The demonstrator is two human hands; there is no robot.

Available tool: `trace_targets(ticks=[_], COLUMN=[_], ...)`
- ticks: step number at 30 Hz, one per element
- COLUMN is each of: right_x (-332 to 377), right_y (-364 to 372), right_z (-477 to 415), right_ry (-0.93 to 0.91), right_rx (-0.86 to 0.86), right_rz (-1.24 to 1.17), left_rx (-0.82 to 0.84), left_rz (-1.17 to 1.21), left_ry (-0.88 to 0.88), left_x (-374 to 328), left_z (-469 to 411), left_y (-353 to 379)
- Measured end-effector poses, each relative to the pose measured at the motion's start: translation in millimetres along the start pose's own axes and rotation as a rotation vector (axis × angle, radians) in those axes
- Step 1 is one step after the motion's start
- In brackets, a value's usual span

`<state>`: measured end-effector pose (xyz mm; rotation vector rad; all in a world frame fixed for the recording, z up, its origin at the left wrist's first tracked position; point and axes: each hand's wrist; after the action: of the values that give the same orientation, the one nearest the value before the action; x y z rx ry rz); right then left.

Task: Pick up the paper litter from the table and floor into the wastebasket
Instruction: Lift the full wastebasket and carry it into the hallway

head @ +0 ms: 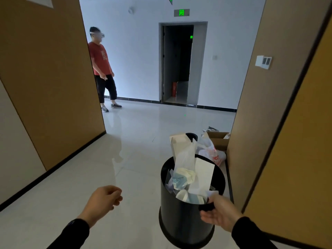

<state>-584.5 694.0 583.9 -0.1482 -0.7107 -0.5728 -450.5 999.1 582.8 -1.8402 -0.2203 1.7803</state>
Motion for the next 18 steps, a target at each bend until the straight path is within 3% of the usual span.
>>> trace_targets(ticks=[7, 18], right_x=[101, 281], right_y=[60, 152], right_z=[-109, -268], right_ry=[-0.013, 0.047], right_rx=[-0.030, -0.112], right_rz=[-0.103, -0.350], left_rx=[-0.034, 0.121], left_rz=[0.053, 0.038], left_ry=[0.032, 0.046], left_x=[17, -8], left_z=[-171, -477], left_y=[-17, -28])
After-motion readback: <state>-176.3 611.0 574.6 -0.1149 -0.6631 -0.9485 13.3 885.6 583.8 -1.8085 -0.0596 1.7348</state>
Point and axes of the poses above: each hand's wrist, its own z-axis away from the middle knuckle, its own y-axis out of the palm, x = y × z, and after that the axes turned 8 degrees about y, right-handed
